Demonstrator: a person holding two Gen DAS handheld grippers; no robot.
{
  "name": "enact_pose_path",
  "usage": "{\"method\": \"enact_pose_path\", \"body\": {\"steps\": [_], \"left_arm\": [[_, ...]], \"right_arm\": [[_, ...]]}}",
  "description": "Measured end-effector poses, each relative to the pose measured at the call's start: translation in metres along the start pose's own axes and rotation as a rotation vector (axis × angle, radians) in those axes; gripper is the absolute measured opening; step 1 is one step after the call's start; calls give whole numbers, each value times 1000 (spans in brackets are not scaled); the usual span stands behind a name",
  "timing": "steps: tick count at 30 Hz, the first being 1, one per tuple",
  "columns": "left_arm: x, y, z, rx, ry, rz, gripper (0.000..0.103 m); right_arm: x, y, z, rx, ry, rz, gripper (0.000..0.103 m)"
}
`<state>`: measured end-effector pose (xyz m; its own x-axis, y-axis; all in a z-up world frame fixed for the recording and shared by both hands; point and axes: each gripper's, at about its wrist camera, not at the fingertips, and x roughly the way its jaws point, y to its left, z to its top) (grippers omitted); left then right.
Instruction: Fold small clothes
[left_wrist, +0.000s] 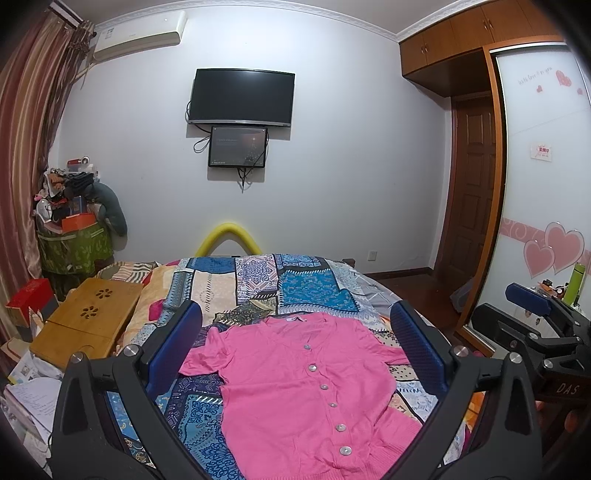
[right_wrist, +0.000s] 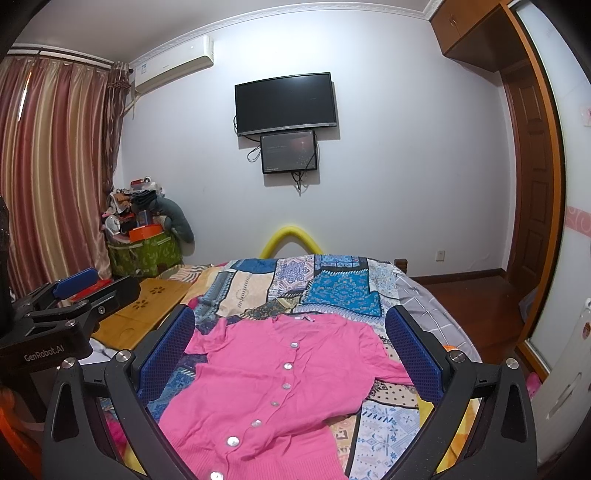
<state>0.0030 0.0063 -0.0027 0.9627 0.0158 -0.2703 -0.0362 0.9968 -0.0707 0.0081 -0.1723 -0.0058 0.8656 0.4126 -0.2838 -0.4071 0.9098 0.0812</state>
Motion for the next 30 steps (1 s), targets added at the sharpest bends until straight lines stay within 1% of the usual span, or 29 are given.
{"method": "enact_pose_path", "body": {"steps": [30], "left_arm": [[-1,0,1,4,1,3,103]], "right_arm": [[1,-2,1,2,7,0,103]]}}
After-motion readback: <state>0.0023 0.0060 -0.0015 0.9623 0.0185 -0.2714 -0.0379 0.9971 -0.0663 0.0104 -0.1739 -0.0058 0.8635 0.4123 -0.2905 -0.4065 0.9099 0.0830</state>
